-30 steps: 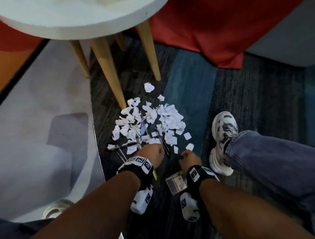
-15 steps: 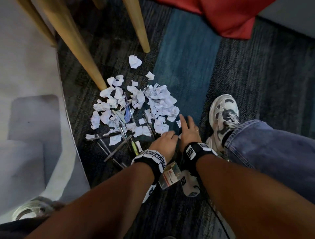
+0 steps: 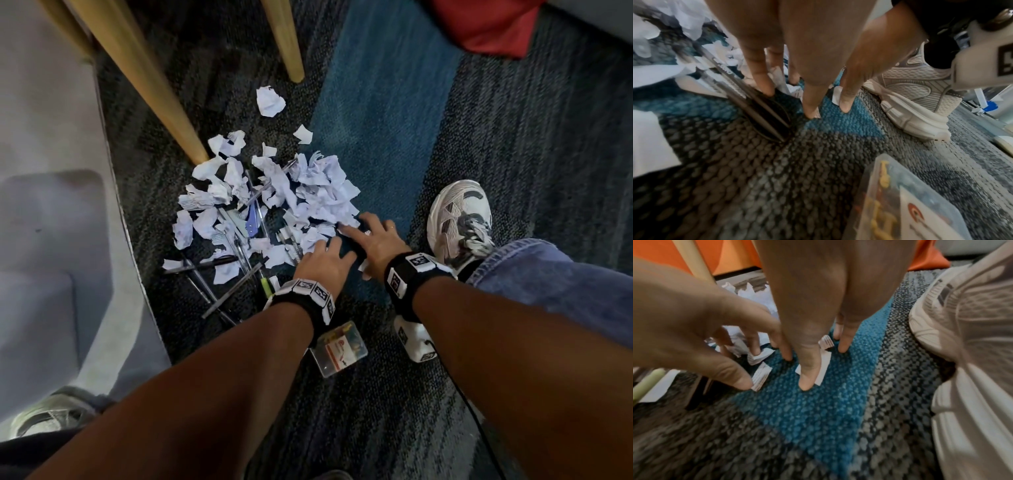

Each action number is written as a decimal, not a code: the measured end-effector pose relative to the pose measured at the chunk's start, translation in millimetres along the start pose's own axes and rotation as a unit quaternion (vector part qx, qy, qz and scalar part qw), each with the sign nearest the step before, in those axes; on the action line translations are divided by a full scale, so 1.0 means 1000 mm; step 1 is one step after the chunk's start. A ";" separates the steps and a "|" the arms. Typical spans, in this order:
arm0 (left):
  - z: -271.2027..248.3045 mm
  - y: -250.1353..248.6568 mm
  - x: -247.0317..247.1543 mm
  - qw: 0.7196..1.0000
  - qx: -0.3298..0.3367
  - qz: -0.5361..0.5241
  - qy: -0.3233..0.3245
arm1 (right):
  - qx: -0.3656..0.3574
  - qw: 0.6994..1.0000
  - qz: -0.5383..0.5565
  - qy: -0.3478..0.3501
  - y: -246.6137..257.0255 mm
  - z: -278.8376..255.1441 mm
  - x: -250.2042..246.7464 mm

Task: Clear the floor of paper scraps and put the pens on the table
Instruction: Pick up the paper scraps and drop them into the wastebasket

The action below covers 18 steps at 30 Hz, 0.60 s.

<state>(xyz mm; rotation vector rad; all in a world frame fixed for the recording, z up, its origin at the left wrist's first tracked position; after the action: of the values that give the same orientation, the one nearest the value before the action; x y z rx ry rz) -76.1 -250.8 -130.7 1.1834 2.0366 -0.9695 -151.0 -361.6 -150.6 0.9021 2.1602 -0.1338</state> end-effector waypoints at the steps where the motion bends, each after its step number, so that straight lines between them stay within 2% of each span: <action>1: 0.001 0.000 -0.003 1.000 0.004 0.004 0.006 | -0.002 1.000 0.004 -0.007 0.001 0.002 -0.002; 7: 0.002 0.004 -0.005 0.999 0.022 0.021 0.044 | 0.005 0.993 0.064 -0.096 -0.002 0.002 0.007; 10: -0.001 0.002 -0.002 0.998 0.031 0.023 0.043 | 0.017 0.992 0.089 -0.083 -0.002 0.000 0.013; 14: -0.004 0.004 0.000 0.999 0.029 0.012 -0.014 | 0.027 0.983 0.140 -0.116 0.003 -0.001 0.006; 18: -0.002 0.003 0.000 0.999 0.028 0.019 -0.009 | 0.010 0.992 0.101 -0.073 0.011 0.006 -0.005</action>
<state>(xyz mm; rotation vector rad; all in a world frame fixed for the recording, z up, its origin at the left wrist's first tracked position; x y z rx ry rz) -73.4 -248.0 -130.1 1.2349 1.9773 -1.0212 -138.2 -358.3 -148.9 1.0833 1.9247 -0.1163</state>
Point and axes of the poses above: each hand's wrist, its own z-axis towards the middle knuckle, its own x-axis out of the palm, y = z × x, the point moved 3 cm from there along z, towards the middle knuckle, and after that the axes turned 1 degree about x, right-handed, at the moved point
